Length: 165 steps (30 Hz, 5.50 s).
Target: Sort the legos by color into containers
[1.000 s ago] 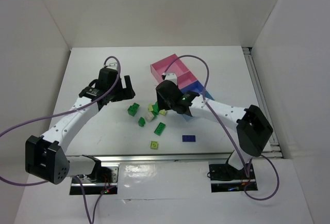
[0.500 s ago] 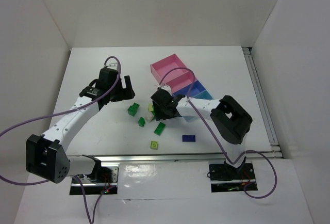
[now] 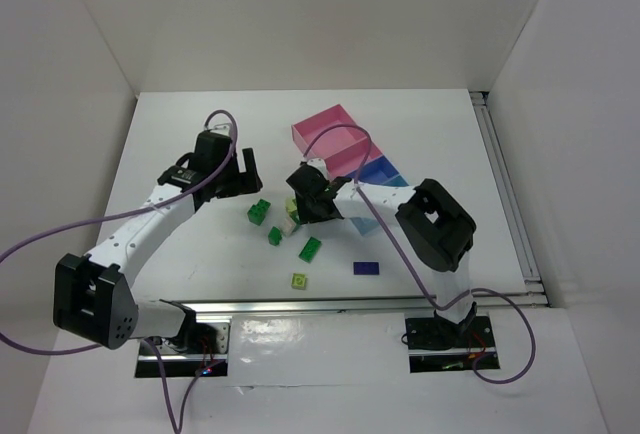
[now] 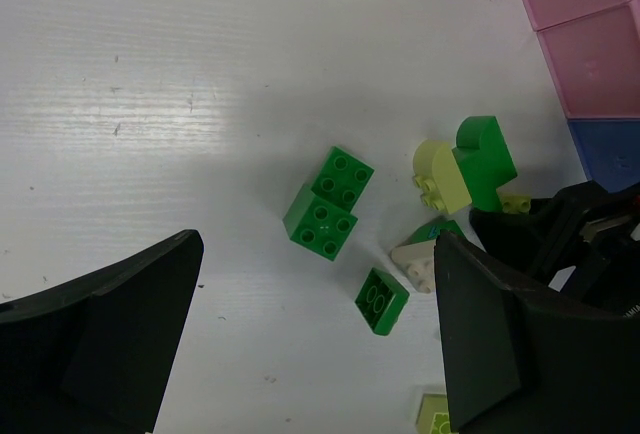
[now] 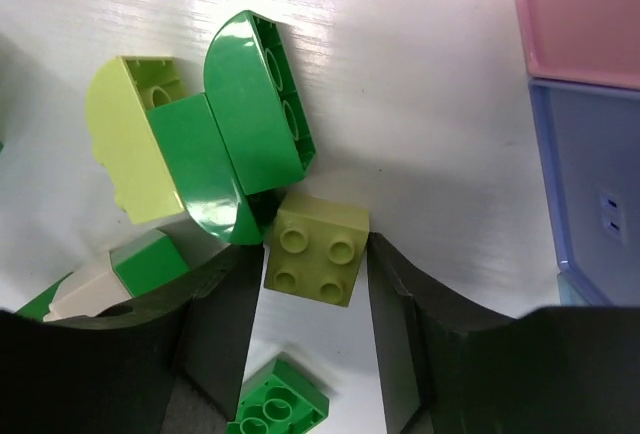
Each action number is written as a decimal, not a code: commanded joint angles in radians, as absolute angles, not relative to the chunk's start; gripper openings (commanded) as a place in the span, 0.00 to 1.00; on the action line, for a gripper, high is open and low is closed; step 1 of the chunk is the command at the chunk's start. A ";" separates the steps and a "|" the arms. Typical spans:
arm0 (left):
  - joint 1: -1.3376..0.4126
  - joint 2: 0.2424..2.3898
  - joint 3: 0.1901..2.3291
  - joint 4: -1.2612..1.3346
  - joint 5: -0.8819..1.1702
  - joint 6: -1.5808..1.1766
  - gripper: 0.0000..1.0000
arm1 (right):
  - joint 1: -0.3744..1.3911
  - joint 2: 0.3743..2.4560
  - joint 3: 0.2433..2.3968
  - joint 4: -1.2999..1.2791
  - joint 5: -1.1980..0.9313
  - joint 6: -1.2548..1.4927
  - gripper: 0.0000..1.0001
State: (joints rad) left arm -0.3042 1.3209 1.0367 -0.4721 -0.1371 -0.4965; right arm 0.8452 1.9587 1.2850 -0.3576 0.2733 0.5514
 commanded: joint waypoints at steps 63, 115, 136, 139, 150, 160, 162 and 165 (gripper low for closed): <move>-0.290 1.339 1.074 -0.440 -0.078 -0.482 0.98 | 0.969 1.316 0.630 -0.509 0.360 0.943 0.99; -0.290 1.310 1.065 -0.431 -0.069 -0.482 0.98 | 0.947 1.295 0.979 -0.691 0.592 0.727 0.28; -0.290 1.310 1.065 -0.440 -0.071 -0.472 0.98 | 0.541 1.338 1.015 -0.397 0.402 0.577 0.70; -0.290 1.310 1.065 -0.440 -0.071 -0.472 0.98 | 0.561 1.296 0.985 -0.385 0.402 0.577 0.60; -0.290 1.328 1.065 -0.440 -0.093 -0.482 0.98 | 0.816 1.388 0.960 -0.340 0.229 0.437 0.70; -0.290 1.328 1.065 -0.459 -0.123 -0.491 0.98 | 0.991 1.575 0.983 -0.292 0.173 0.728 0.93; -0.290 1.328 1.065 -0.459 -0.123 -0.491 0.98 | 1.003 1.620 0.994 -0.281 0.173 0.748 0.93; -0.290 1.328 1.065 -0.459 -0.123 -0.491 0.98 | 1.026 1.670 1.038 -0.281 0.173 0.776 0.93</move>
